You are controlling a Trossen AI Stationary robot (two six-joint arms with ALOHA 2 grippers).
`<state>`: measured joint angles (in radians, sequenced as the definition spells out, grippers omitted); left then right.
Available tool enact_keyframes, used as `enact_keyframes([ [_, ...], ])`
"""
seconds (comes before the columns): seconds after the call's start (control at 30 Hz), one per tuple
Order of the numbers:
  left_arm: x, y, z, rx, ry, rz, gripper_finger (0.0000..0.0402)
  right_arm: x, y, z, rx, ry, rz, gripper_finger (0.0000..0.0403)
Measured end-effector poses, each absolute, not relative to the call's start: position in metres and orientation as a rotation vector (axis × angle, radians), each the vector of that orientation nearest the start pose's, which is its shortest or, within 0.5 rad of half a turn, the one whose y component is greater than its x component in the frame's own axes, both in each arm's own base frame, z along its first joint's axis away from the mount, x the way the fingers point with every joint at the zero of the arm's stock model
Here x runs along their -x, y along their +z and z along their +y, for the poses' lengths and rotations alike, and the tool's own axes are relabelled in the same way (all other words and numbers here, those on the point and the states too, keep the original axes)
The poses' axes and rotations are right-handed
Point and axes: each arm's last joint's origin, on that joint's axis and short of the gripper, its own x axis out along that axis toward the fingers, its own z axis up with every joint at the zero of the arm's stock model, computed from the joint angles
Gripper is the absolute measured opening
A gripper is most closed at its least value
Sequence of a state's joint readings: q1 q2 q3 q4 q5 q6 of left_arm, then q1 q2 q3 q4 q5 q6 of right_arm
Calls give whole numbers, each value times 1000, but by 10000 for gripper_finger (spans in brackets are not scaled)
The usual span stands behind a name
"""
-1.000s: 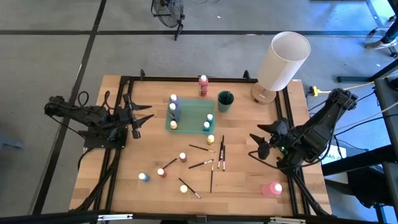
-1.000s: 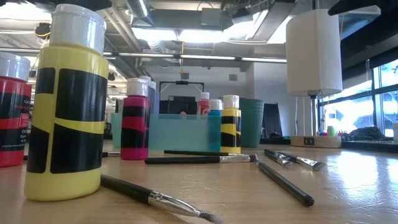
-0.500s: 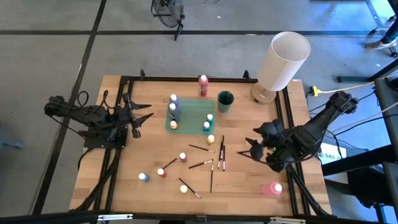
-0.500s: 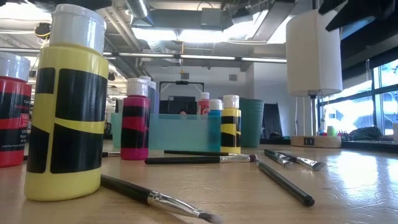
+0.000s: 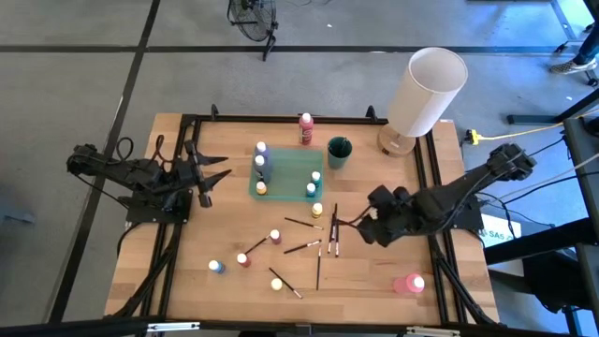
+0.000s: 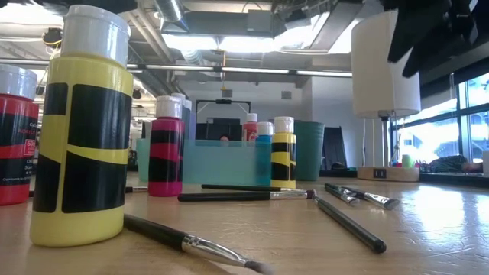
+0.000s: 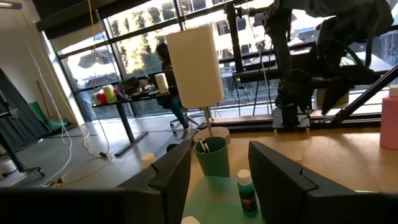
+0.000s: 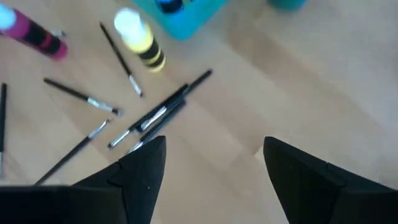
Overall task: Pick & Place Paint Supplies
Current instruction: Put the black paint brush into the dark green cup
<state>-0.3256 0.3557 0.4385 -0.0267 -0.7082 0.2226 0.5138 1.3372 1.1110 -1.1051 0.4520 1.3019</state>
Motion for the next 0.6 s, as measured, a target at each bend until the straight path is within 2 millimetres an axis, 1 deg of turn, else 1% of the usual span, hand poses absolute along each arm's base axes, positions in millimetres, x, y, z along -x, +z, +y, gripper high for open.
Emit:
enact_keyframes([
  [0.17, -102, 278, -14, -203, 391, 14, 157, -227, 258, 102, -677, -681, 1083, 273],
  [0.37, -102, 279, -14, -255, 391, 24, 157, -243, 240, 106, -768, -649, 1211, 273],
  [0.43, -102, 278, -14, -263, 391, 26, 157, -249, 238, 108, -778, -640, 1223, 273],
  [0.6, -102, 279, -14, -263, 391, 26, 157, -264, 241, 114, -744, -582, 1228, 273],
])
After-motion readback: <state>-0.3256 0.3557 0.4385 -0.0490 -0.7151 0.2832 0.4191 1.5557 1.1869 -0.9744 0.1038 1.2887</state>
